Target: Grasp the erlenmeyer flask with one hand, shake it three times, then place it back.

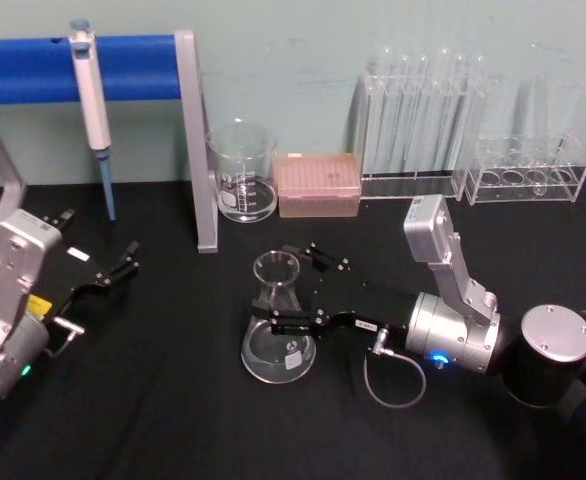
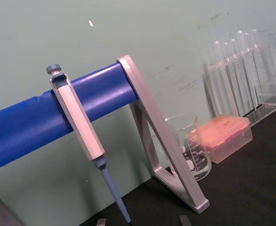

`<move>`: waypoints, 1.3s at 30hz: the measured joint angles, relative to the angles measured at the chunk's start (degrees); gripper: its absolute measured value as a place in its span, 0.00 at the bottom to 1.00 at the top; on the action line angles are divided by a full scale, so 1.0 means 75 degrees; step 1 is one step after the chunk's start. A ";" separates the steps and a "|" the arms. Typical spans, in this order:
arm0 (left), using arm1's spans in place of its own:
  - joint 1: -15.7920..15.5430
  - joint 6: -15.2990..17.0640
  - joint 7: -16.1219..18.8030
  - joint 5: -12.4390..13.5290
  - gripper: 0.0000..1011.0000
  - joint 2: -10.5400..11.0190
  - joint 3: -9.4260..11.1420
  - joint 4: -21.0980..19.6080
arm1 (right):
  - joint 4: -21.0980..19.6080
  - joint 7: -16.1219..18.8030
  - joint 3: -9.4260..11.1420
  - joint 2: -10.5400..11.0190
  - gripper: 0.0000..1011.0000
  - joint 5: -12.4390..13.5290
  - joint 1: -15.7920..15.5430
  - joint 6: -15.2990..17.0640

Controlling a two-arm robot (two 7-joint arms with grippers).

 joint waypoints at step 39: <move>0.0000 0.0000 0.0000 0.0000 0.99 0.0000 0.0000 0.0000 | 0.0001 0.0001 0.0000 0.0000 0.45 0.0000 0.0000 0.0007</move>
